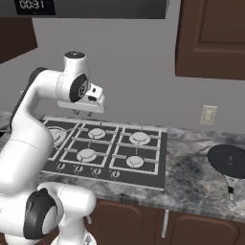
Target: Place both pans onto different burners. Then place the squash and the shrimp on different pans.
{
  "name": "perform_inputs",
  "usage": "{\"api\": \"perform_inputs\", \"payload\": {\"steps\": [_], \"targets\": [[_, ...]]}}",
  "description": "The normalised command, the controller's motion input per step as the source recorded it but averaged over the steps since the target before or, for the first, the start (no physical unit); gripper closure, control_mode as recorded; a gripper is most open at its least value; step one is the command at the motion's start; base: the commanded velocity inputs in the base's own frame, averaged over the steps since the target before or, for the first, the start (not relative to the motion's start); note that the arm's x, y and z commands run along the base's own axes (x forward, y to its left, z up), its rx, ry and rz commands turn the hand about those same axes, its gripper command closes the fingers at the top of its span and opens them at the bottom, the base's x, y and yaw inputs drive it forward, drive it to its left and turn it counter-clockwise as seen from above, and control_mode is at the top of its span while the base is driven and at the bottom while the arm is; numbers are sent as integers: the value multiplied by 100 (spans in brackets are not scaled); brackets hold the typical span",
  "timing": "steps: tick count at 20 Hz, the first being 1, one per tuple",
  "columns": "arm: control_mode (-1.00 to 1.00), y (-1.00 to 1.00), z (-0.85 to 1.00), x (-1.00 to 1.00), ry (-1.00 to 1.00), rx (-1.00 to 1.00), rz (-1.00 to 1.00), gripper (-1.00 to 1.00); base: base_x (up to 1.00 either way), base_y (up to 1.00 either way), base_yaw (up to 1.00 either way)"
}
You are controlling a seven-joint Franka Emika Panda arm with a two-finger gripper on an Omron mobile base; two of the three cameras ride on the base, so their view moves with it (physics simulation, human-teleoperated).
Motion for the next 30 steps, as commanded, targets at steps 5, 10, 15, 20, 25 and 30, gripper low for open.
{"api": "perform_inputs", "payload": {"steps": [5,10,15,20,25,30], "targets": [[-100,-36,0,0,0,0,0,-100,0,0,0],[-100,-75,0,-3,0,0,1,-100,0,0,0],[-100,-76,-5,-15,0,0,2,-100,0,0,0],[-100,-50,-9,-37,0,-2,0,-100,0,0,0],[-100,-55,-13,-29,0,-3,0,-100,0,0,0],[-100,-62,-24,-39,0,0,0,-100,0,0,0]]}}
